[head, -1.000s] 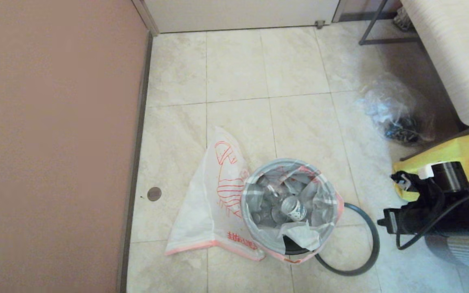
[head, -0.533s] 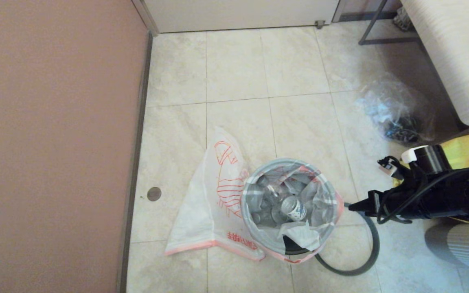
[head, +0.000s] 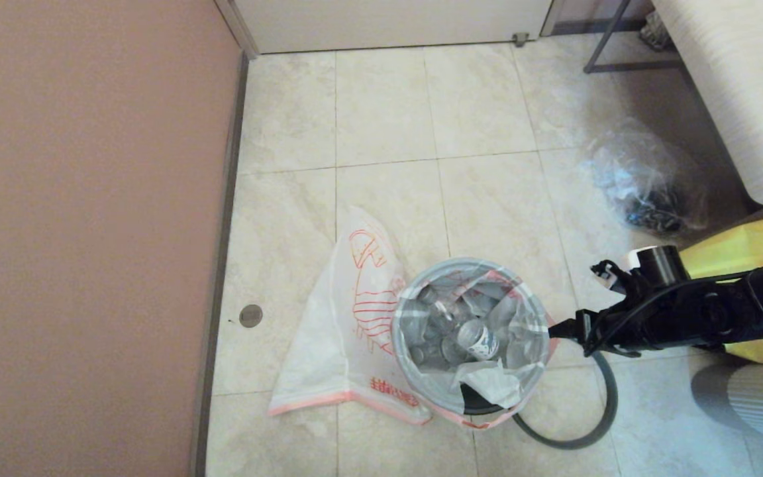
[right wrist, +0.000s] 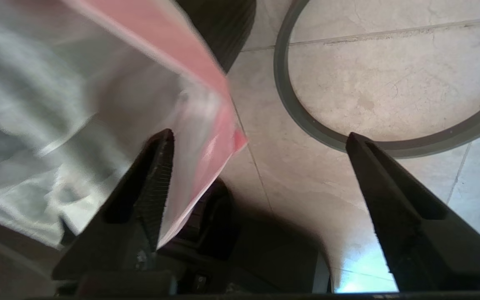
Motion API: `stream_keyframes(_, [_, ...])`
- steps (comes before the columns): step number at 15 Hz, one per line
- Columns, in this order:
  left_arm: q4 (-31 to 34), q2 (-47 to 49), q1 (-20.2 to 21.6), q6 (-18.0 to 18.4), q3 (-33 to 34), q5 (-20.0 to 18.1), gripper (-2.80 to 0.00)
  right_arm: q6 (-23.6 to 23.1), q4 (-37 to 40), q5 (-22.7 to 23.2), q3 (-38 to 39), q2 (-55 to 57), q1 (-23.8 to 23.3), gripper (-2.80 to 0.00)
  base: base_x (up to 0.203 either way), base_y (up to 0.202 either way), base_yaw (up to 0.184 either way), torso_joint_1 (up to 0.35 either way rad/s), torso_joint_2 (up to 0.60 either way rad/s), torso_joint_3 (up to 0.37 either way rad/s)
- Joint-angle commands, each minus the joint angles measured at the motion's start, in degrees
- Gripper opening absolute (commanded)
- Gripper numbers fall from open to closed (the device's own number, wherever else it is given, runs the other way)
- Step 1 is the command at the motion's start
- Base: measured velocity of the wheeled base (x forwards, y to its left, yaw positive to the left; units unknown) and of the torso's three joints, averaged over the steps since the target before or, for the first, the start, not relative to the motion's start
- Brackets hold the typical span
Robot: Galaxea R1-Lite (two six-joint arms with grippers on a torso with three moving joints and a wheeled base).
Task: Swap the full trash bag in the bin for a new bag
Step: Place the trash bag on the floor
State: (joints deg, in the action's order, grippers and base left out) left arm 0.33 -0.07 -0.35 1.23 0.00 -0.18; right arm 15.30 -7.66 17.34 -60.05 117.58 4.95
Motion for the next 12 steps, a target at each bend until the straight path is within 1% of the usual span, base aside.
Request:
stream_keyframes(1, [0.02, 0.07, 0.00, 0.00, 0.00, 0.00, -2.80, 0.16, -0.24, 0.08, -0.89, 2.88, 0.05, 0.00, 0.000, 0.000, 0.000, 0.000, 0.00, 0.000])
stream_keyframes(5, [0.02, 0.07, 0.00, 0.00, 0.00, 0.00, -2.80, 0.17, -0.46, 0.07, -4.00, 6.42, 0.15, 0.00, 0.000, 0.000, 0.000, 0.000, 0.00, 0.000])
stream_keyframes(6, [0.02, 0.07, 0.00, 0.00, 0.00, 0.00, -2.80, 0.17, -1.73, 0.07, -4.32, 7.13, 0.15, -2.80, 0.000, 0.000, 0.000, 0.000, 0.00, 0.000])
stream_keyframes(8, [0.02, 0.07, 0.00, 0.00, 0.00, 0.00, -2.80, 0.22, -5.39, 0.06, -4.45, 8.16, 0.29, -2.80, 0.000, 0.000, 0.000, 0.000, 0.00, 0.000])
stream_keyframes(11, [0.02, 0.07, 0.00, 0.00, 0.00, 0.00, -2.80, 0.50, -5.62, 0.20, -4.90, 8.37, 1.45, -2.80, 0.000, 0.000, 0.000, 0.000, 0.00, 0.000])
stream_keyframes(12, [0.02, 0.07, 0.00, 0.00, 0.00, 0.00, -2.80, 2.03, -5.69, 0.50, -5.15, 8.16, 1.69, -2.80, 0.000, 0.000, 0.000, 0.000, 0.00, 0.000])
